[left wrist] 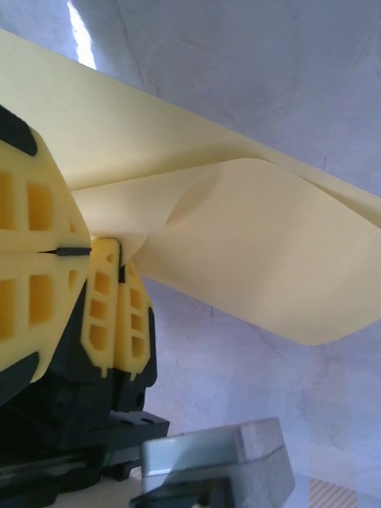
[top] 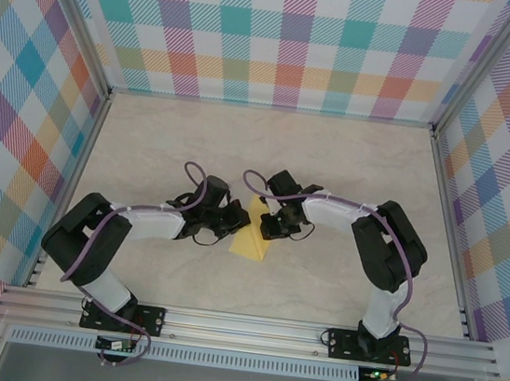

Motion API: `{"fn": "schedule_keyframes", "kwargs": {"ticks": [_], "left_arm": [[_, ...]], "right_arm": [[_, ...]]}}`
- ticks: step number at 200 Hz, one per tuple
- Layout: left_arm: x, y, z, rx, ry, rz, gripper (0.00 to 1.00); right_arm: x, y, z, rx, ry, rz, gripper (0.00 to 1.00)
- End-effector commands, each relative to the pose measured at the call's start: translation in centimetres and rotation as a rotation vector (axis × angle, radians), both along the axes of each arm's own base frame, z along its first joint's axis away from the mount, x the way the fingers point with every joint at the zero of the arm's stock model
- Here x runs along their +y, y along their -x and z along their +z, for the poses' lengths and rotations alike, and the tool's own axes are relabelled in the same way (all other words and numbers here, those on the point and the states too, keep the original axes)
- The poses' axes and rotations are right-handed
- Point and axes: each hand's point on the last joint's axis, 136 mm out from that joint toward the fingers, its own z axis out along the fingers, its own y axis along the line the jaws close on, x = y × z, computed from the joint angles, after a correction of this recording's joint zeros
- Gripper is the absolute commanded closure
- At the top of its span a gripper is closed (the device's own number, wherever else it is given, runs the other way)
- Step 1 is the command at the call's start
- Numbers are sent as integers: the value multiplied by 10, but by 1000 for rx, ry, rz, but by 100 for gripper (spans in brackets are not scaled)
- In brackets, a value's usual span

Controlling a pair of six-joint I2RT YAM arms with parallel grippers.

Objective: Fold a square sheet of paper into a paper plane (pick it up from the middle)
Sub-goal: Fold the triangle a second time at the center of the table.

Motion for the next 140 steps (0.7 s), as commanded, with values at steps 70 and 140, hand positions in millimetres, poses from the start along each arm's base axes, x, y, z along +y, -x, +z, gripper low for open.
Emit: {"fn": "schedule_keyframes", "kwargs": {"ticks": [70, 140], "left_arm": [[-18, -14, -2, -10, 68, -21, 100], [-10, -8, -38, 53, 3, -7, 100]], "right_arm": [[-12, 6, -20, 34, 63, 0, 88], [-11, 5, -20, 37, 59, -8, 87]]}}
